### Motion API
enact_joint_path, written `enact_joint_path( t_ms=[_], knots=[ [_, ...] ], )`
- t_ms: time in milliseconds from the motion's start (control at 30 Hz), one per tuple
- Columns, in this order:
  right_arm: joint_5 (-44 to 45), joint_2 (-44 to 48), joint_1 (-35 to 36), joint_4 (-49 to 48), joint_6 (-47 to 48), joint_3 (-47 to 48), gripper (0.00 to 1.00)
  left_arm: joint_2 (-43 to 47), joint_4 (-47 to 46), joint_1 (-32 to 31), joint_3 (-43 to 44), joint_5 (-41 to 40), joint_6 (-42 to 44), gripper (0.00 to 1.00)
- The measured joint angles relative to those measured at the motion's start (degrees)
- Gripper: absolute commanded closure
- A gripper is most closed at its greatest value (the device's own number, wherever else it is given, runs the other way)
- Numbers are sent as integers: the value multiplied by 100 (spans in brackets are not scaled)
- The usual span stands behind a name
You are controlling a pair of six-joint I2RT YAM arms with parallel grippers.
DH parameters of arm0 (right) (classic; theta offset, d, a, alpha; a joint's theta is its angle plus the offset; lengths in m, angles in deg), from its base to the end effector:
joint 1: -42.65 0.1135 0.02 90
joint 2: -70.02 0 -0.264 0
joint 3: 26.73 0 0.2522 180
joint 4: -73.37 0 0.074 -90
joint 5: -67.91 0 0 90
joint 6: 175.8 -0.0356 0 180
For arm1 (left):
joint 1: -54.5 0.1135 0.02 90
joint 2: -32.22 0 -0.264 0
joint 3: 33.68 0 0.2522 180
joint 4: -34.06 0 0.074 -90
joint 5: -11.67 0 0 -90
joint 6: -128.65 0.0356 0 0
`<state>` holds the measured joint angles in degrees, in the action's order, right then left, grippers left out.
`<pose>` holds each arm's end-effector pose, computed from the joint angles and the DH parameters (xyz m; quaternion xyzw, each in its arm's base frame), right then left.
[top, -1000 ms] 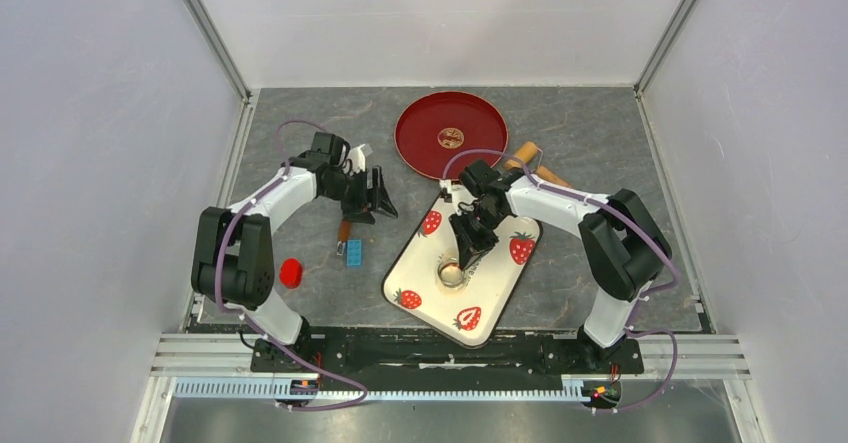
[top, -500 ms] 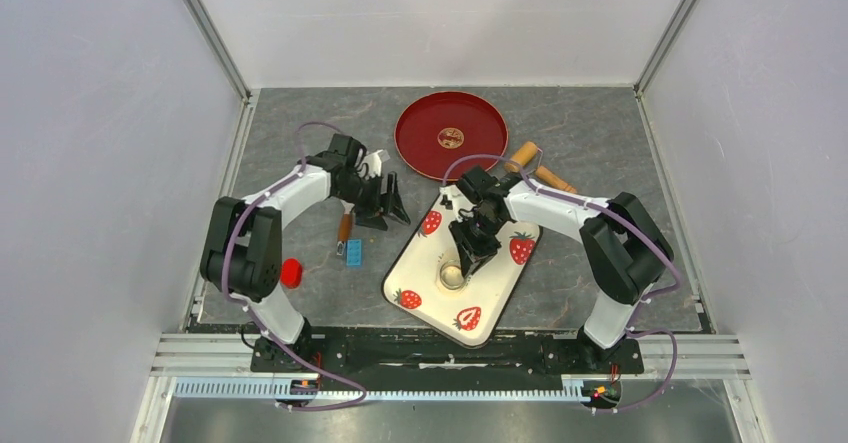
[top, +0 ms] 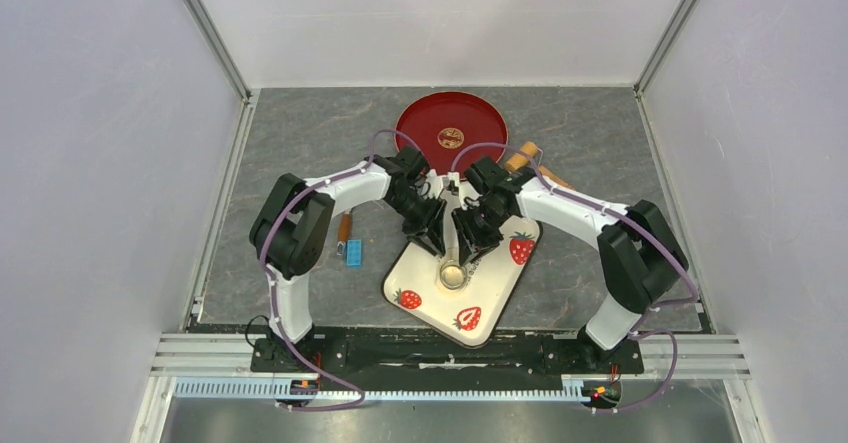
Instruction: Roll out the dumpling wrappers from the dough
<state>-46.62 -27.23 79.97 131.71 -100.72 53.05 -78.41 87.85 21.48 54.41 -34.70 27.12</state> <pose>0.2455 0.2057 0.1965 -0.2141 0.9461 0.2424 0.0156 0.2965 -0.2220 0.1670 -0.2153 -0.8974 0.3833 0.0376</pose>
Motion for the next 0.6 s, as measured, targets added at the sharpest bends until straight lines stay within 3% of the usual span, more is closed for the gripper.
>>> enact_joint_path(
  t_ms=[600],
  knots=[
    [-684, 352, -308, -1163, -557, -1351, 75, -227, 496, -216, -4, 13, 118, 63]
  ],
)
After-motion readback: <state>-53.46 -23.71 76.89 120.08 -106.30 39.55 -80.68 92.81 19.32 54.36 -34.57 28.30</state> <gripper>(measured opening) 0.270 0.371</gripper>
